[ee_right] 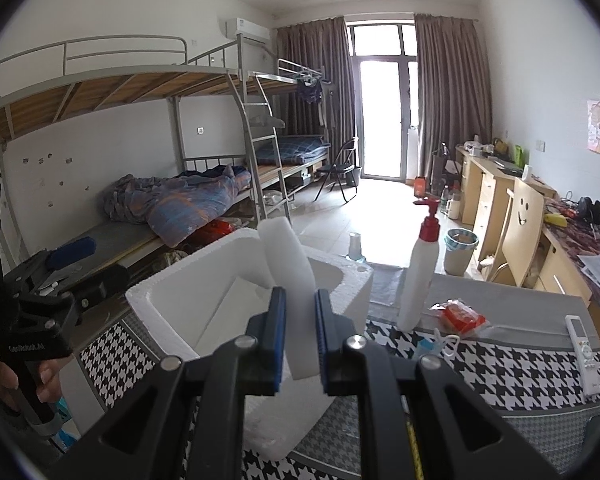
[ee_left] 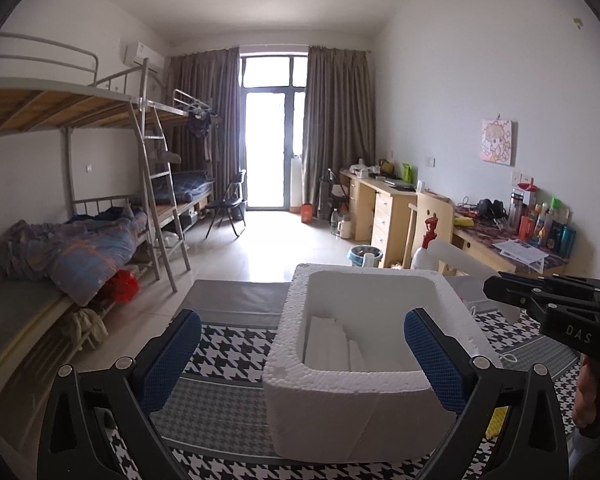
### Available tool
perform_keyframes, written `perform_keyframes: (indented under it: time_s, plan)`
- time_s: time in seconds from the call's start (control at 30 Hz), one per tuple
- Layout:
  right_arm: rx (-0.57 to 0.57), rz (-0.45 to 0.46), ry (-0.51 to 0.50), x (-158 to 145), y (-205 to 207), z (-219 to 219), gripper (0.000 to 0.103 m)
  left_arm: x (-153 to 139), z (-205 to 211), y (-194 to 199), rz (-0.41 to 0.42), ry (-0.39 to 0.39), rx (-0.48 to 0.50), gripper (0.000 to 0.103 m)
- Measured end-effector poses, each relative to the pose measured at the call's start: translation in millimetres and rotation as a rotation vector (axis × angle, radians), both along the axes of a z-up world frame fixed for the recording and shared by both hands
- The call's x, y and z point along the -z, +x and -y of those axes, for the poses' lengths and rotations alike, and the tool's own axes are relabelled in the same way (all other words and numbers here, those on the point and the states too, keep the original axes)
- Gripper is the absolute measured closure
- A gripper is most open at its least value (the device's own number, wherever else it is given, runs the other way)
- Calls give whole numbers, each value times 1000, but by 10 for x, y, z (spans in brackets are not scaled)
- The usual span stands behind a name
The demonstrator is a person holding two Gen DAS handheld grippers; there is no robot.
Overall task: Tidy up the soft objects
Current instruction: 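Lower the white roller into the foam box and open the right gripper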
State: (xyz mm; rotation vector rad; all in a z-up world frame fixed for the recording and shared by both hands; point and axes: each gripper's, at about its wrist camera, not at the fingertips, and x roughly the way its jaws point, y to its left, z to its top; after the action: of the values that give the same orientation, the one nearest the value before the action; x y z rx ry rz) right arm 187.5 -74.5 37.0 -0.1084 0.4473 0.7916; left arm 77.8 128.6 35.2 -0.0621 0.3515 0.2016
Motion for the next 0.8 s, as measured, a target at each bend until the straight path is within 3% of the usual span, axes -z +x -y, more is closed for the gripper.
perform_keyframes:
  time_s: [0.8]
  plan:
    - [-42, -19, -30, 49, 19, -366, 83, 62, -169, -231, 16, -3, -33, 1]
